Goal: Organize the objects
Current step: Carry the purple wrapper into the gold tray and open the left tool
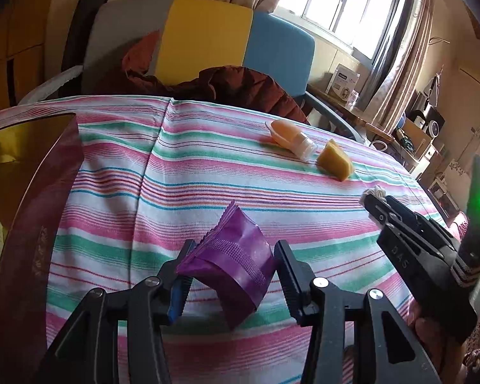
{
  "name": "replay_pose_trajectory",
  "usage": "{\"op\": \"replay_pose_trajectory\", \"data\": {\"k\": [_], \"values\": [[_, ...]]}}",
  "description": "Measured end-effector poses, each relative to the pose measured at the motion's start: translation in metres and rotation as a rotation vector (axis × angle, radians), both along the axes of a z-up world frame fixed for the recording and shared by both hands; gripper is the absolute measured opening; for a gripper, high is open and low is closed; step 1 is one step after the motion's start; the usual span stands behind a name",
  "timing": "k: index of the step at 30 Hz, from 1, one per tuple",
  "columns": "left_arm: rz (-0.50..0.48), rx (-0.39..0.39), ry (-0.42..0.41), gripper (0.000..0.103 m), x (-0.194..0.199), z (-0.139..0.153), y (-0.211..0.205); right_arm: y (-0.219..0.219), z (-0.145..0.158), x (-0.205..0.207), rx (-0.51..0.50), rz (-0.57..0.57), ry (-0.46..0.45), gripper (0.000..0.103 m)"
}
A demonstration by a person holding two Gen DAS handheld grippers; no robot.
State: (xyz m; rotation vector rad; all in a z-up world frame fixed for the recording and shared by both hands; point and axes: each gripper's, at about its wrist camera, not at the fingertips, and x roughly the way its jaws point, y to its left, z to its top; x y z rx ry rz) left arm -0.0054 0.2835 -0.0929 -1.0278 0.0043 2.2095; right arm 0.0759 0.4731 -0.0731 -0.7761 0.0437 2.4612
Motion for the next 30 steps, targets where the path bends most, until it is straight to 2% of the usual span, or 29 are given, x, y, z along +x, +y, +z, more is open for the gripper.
{"op": "replay_pose_trajectory", "data": {"k": [7, 11, 23, 30], "values": [[-0.061, 0.028, 0.016, 0.05, 0.022, 0.015, -0.022, 0.007, -0.003, 0.001, -0.03, -0.011, -0.006, 0.03], [-0.042, 0.038, 0.028, 0.05, 0.023, 0.025, -0.04, 0.004, -0.002, 0.0, -0.018, -0.011, -0.009, 0.03], [0.149, 0.107, 0.014, 0.05, -0.019, 0.053, -0.123, 0.001, -0.004, -0.003, -0.011, 0.009, -0.031, 0.03], [0.29, 0.081, -0.027, 0.05, -0.057, 0.046, -0.177, -0.001, -0.004, -0.006, 0.005, 0.007, -0.043, 0.03]]}}
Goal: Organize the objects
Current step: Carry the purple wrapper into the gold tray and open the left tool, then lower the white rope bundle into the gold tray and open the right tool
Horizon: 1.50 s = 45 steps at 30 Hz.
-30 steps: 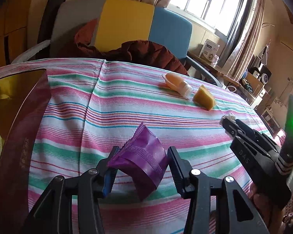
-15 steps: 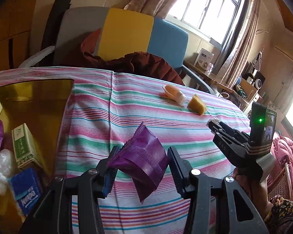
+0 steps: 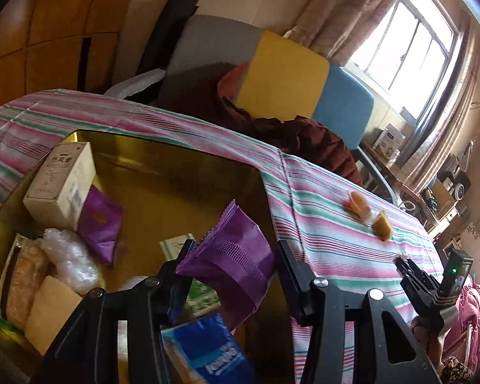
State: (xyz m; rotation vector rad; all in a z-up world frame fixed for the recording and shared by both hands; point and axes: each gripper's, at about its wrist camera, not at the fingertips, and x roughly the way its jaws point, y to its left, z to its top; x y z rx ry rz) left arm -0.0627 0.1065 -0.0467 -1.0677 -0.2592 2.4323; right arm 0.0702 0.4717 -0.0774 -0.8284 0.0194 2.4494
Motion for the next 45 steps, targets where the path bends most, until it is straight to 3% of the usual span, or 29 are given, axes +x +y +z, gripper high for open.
{"op": "replay_pose_trajectory", "data": {"k": [10, 13, 18, 27, 32, 45], "values": [[0.084, -0.021, -0.134, 0.051, -0.038, -0.024, -0.044, -0.01, 0.001, 0.001, 0.032, 0.019, -0.004, 0.03], [0.111, -0.009, -0.158, 0.059, -0.041, -0.028, -0.053, -0.012, 0.0, 0.0, 0.038, 0.023, -0.012, 0.03], [0.17, 0.051, -0.139, 0.062, -0.03, -0.029, -0.069, -0.016, 0.0, -0.001, 0.053, 0.032, -0.021, 0.03], [0.274, 0.086, -0.097, 0.062, -0.005, -0.025, -0.09, -0.027, -0.001, -0.005, 0.053, 0.085, -0.057, 0.03], [0.278, 0.073, -0.078, 0.062, 0.0, -0.017, -0.089, -0.055, 0.001, -0.009, 0.057, 0.2, -0.098, 0.03], [0.304, 0.076, -0.08, 0.062, 0.001, -0.008, -0.096, -0.198, 0.052, -0.025, -0.158, 0.606, 0.006, 0.03]]}}
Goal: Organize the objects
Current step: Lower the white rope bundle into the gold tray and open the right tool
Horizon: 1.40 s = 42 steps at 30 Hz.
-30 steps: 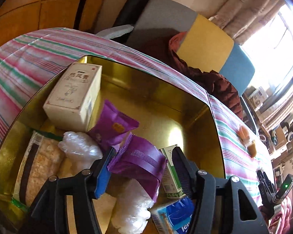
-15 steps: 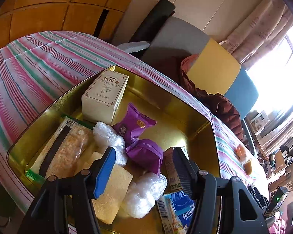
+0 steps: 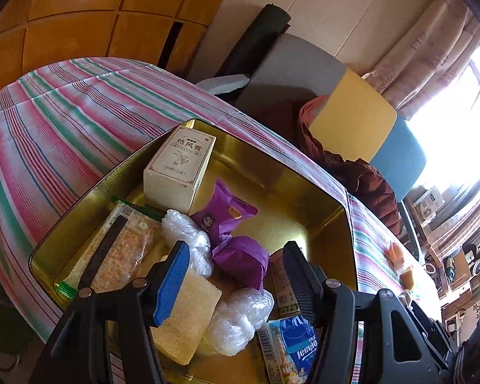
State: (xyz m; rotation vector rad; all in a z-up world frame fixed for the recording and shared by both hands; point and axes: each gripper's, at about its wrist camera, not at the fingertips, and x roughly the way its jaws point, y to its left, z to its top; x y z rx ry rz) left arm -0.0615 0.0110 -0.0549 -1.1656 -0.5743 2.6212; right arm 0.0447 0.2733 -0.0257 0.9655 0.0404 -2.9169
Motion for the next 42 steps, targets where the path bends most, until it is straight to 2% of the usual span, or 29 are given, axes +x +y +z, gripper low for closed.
{"op": "replay_pose_trajectory", "data": {"k": [7, 14, 16, 18, 24, 34, 38, 42], "values": [[-0.012, -0.007, 0.0, 0.062, 0.002, 0.002, 0.004, -0.056, 0.004, -0.028, -0.024, 0.099, -0.047, 0.03], [-0.017, -0.004, 0.01, 0.062, 0.004, 0.005, 0.005, -0.078, -0.008, -0.038, 0.014, 0.125, -0.106, 0.031], [-0.02, -0.005, 0.008, 0.062, 0.003, 0.005, 0.005, -0.078, -0.011, -0.039, 0.023, 0.122, -0.113, 0.034], [-0.021, -0.005, 0.006, 0.062, 0.003, 0.005, 0.006, -0.077, -0.012, -0.037, 0.028, 0.112, -0.112, 0.046], [-0.029, -0.008, 0.007, 0.062, 0.005, 0.005, 0.009, -0.063, -0.01, -0.023, -0.012, 0.083, -0.086, 0.052], [-0.084, -0.037, 0.015, 0.062, 0.01, 0.007, 0.025, -0.04, -0.01, -0.013, -0.035, 0.019, -0.093, 0.054], [-0.129, -0.044, 0.038, 0.062, 0.015, 0.011, 0.033, -0.025, -0.011, -0.008, -0.033, -0.013, -0.085, 0.06], [-0.204, -0.05, 0.058, 0.062, 0.02, 0.014, 0.048, -0.001, -0.019, -0.003, -0.026, -0.071, -0.11, 0.061]]}}
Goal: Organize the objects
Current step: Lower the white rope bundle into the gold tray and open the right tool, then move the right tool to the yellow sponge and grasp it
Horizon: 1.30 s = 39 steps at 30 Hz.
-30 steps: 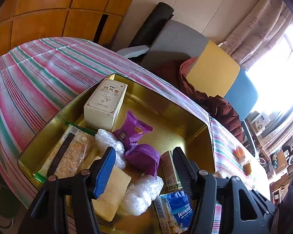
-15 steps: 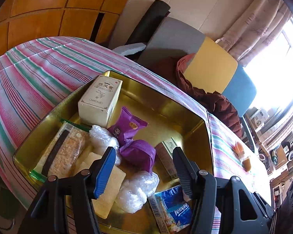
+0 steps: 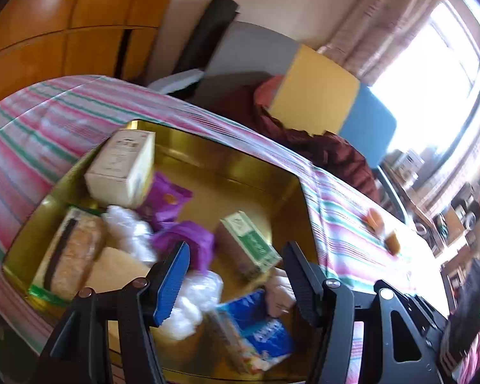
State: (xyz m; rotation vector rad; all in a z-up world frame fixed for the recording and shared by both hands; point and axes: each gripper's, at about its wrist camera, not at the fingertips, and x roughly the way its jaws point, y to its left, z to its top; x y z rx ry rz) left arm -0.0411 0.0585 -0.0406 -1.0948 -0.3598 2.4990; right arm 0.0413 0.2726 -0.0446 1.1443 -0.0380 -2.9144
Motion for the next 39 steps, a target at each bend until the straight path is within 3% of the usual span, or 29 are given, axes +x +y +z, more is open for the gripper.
{"op": "replay_pose_trajectory", "data": {"k": [10, 13, 17, 24, 29, 37, 39], "values": [[-0.203, -0.023, 0.016, 0.062, 0.026, 0.002, 0.048, 0.11, -0.026, 0.01, -0.033, -0.266, -0.087, 0.066], [-0.252, -0.039, -0.003, 0.062, 0.034, -0.003, 0.063, 0.148, -0.033, 0.01, -0.031, -0.334, -0.103, 0.076], [-0.296, -0.066, -0.007, 0.062, 0.045, -0.003, 0.082, 0.203, -0.036, 0.006, -0.035, -0.429, -0.099, 0.083], [-0.393, -0.096, -0.009, 0.062, 0.06, -0.001, 0.12, 0.288, -0.021, -0.015, -0.066, -0.584, -0.037, 0.085], [-0.437, -0.132, -0.027, 0.062, 0.064, -0.006, 0.142, 0.329, -0.018, -0.045, -0.081, -0.622, -0.002, 0.087], [-0.455, -0.178, -0.063, 0.062, 0.057, -0.011, 0.166, 0.35, -0.043, -0.076, -0.075, -0.605, -0.012, 0.087], [-0.46, -0.181, -0.073, 0.062, 0.054, -0.012, 0.173, 0.35, -0.048, -0.081, -0.096, -0.586, -0.028, 0.081]]}}
